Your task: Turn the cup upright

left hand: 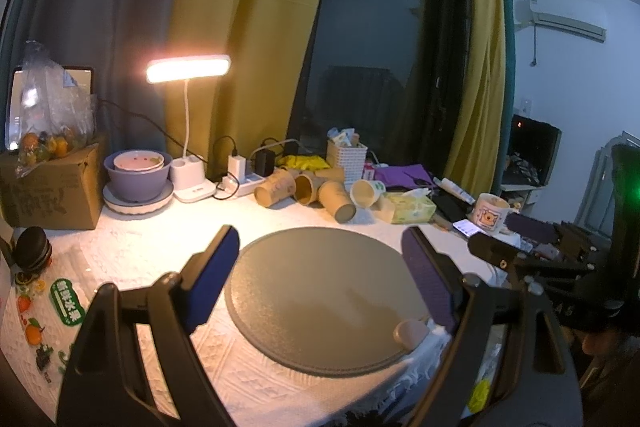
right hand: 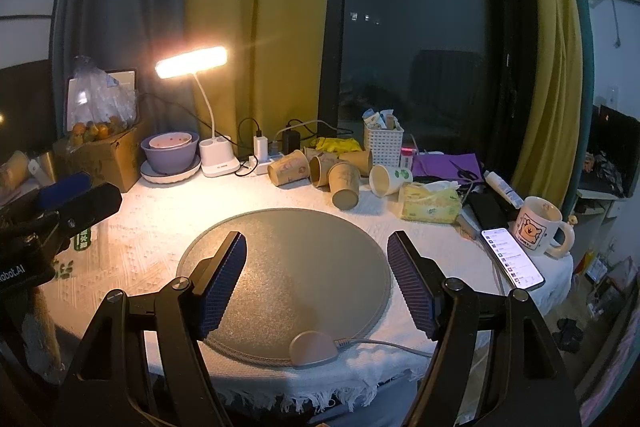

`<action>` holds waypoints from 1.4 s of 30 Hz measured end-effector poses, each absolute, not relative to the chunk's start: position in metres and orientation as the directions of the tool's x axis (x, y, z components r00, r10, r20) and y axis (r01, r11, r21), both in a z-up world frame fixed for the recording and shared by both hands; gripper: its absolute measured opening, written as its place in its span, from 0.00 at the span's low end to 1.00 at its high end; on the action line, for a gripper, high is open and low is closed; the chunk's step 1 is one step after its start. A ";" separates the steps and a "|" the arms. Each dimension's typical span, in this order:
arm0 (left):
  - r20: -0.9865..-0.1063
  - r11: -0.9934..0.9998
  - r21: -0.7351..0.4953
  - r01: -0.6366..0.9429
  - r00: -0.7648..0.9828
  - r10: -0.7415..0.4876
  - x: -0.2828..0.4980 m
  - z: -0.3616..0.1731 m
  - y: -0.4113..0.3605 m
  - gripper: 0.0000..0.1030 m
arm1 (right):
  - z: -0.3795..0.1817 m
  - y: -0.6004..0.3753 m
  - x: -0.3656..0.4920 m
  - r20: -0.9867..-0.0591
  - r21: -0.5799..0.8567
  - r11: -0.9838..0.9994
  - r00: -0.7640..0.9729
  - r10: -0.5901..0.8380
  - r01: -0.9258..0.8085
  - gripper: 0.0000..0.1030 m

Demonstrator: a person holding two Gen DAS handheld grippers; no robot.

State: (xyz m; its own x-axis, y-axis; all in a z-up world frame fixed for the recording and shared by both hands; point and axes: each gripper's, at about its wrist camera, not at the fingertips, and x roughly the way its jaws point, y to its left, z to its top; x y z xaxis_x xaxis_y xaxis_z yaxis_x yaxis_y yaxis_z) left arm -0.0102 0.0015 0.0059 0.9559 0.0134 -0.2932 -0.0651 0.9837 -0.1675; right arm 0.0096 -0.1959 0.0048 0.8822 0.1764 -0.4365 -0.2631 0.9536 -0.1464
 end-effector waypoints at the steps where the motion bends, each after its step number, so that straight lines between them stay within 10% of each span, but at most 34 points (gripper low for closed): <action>1: -0.293 0.984 -0.168 -0.065 0.956 0.013 -0.010 0.006 0.001 0.82 | 0.005 -0.196 0.010 -0.436 -0.146 0.954 0.882 0.177 -0.263 0.74; 42: -0.291 0.984 -0.170 -0.056 0.957 0.004 -0.009 0.011 -0.004 0.82 | 0.009 -0.191 0.006 -0.434 -0.153 0.952 0.884 0.175 -0.264 0.74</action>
